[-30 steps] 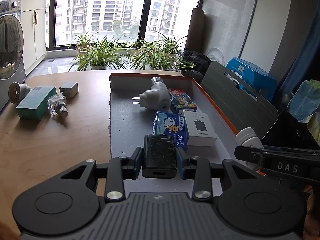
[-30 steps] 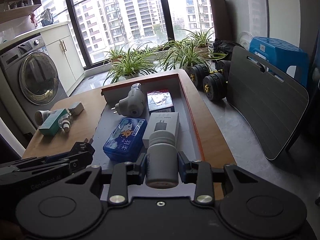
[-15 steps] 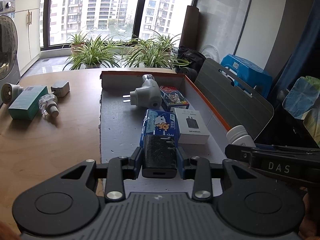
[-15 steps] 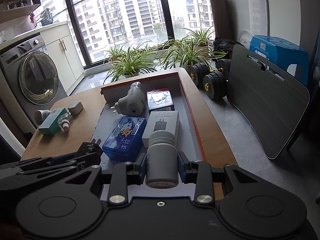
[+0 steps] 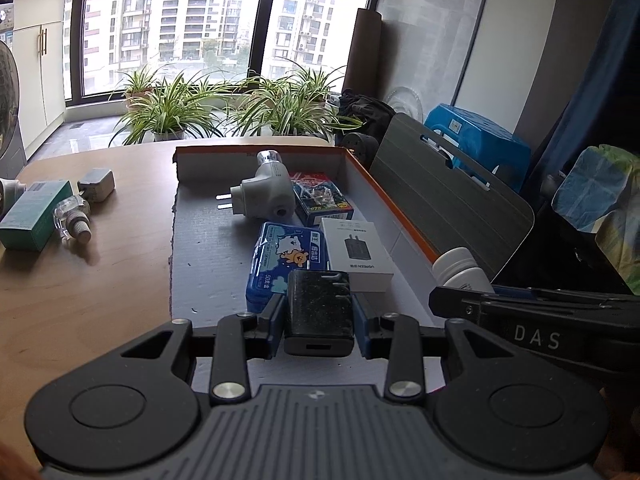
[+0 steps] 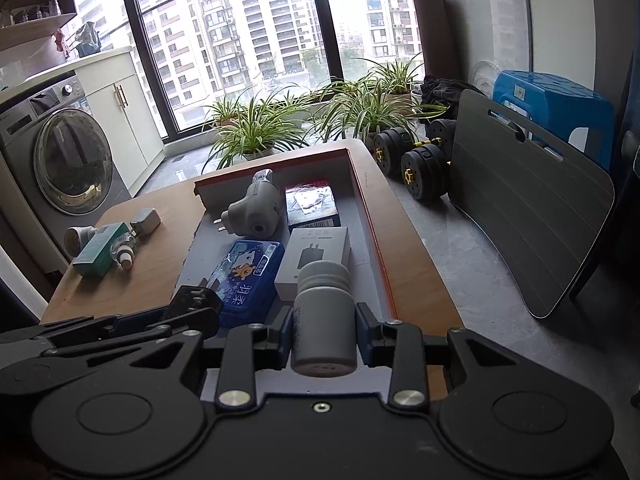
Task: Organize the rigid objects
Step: 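Lower the adapter with the left tool while the right tool lowers the pill bottle into the tray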
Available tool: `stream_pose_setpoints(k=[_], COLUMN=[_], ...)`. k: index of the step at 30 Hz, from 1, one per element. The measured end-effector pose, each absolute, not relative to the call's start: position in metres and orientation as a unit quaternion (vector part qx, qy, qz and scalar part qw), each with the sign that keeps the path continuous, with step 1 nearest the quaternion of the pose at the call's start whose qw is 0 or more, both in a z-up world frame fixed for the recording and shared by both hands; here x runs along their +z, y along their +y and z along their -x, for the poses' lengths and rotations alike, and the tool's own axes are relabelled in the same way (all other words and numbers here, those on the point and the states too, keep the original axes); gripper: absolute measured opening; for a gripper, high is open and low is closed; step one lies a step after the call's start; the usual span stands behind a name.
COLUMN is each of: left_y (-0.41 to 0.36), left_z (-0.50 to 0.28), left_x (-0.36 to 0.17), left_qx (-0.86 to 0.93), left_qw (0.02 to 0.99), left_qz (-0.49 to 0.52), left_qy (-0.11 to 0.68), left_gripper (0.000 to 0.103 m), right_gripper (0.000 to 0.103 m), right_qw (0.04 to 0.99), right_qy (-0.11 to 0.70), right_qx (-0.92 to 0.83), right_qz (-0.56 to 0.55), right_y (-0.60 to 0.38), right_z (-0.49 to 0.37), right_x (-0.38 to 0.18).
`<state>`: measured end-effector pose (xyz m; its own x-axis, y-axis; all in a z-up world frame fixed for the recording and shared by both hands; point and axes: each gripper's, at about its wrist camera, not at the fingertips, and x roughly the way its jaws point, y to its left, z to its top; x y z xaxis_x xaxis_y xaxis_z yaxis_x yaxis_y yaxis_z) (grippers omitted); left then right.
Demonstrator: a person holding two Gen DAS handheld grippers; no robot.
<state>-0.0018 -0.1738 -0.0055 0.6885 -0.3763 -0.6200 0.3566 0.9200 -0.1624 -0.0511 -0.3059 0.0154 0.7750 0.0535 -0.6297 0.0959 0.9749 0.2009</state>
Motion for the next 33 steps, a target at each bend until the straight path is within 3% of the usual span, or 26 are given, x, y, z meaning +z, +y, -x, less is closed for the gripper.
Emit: stream_pose_setpoints(k=[33], left_y=[-0.187], left_z=[-0.005], left_x=[-0.011], left_qx=[-0.214], left_qw=[0.912], left_qz=[0.006], left_qy=[0.349], left_gripper=[0.036], right_gripper=[0.040], right_qw=[0.933], right_qy=[0.339], right_qx=[-0.014], right_qz=[-0.118], right_y=[-0.313], right_z=[0.045], right_x=[0.015])
